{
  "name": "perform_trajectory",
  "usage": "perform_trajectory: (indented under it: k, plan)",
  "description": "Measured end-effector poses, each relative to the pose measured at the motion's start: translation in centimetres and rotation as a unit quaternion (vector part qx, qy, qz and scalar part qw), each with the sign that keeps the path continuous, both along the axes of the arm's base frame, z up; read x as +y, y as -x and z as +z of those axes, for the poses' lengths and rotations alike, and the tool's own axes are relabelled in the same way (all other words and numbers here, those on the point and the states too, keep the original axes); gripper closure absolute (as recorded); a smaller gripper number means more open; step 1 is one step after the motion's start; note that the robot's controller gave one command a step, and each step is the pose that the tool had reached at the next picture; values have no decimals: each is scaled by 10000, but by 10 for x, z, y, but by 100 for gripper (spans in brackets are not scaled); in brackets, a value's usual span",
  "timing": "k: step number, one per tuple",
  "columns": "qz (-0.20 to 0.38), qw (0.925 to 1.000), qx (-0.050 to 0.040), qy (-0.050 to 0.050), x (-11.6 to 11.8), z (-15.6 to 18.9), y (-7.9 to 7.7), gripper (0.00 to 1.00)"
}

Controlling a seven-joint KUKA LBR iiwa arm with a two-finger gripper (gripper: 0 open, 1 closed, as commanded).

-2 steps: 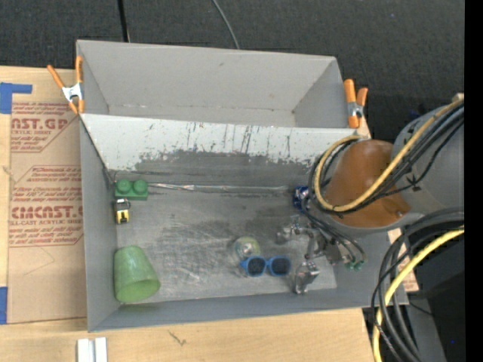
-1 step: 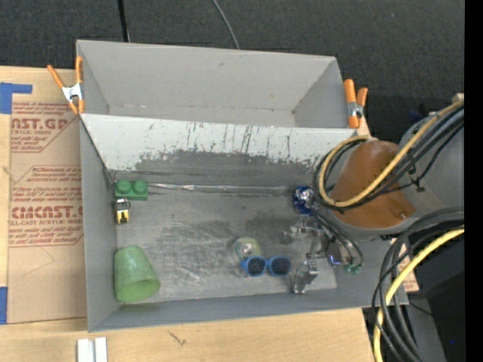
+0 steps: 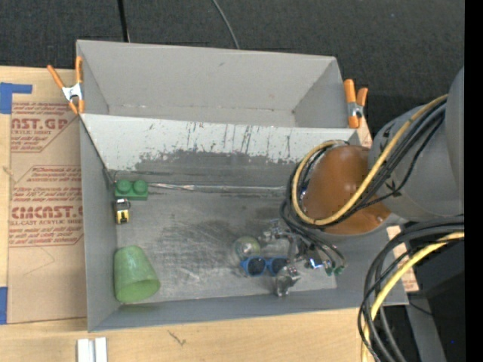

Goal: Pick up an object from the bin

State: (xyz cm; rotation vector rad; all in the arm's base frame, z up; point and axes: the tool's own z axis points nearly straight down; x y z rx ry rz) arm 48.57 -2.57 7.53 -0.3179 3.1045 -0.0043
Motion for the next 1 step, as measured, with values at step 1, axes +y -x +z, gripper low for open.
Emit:
perform_trajectory:
  k: [1]
  plan:
    - [-7,10000,93,1,-1,-1,5,100]
